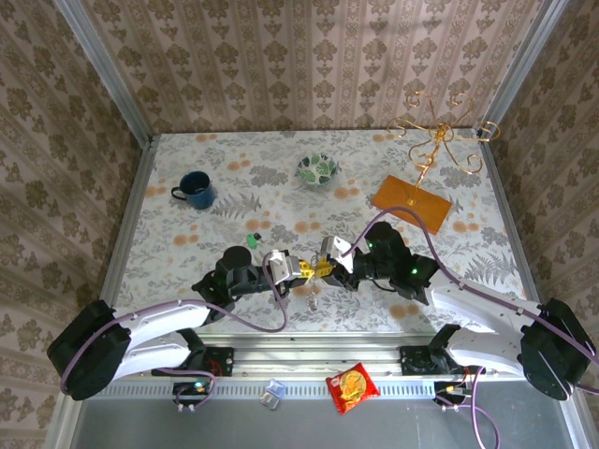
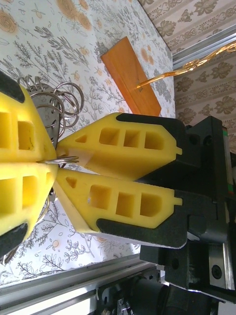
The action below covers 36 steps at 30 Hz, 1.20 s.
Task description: Put the keys on the keyring
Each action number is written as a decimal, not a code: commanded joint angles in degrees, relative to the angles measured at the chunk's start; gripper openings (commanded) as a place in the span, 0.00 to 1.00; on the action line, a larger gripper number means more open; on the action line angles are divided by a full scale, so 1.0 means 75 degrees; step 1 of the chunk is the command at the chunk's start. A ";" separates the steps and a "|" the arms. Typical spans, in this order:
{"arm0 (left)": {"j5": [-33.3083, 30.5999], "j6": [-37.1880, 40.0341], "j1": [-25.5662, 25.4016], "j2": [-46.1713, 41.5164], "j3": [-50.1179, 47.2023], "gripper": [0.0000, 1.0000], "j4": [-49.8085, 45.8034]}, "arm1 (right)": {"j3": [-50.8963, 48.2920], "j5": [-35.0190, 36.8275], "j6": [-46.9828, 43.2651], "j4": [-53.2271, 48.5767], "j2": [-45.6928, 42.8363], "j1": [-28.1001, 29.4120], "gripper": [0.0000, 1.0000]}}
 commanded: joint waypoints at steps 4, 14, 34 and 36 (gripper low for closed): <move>0.0616 -0.0310 0.0071 0.0087 0.0075 0.00 0.0571 | 0.0524 -0.1041 -0.0391 -0.0046 0.0118 -0.0063 0.13; -0.0134 -0.0008 0.0107 0.0055 0.0148 0.15 0.0021 | 0.1407 -0.1267 -0.1271 -0.1803 0.0629 -0.0072 0.00; -0.0109 0.0978 0.0107 -0.0058 0.0989 0.00 -0.2213 | 0.3067 0.0077 -0.2159 -0.3898 0.1199 0.0295 0.14; -0.0130 0.0769 0.0108 -0.0131 0.0789 0.00 -0.1765 | 0.2527 0.0092 -0.1577 -0.3179 0.0892 0.0061 0.21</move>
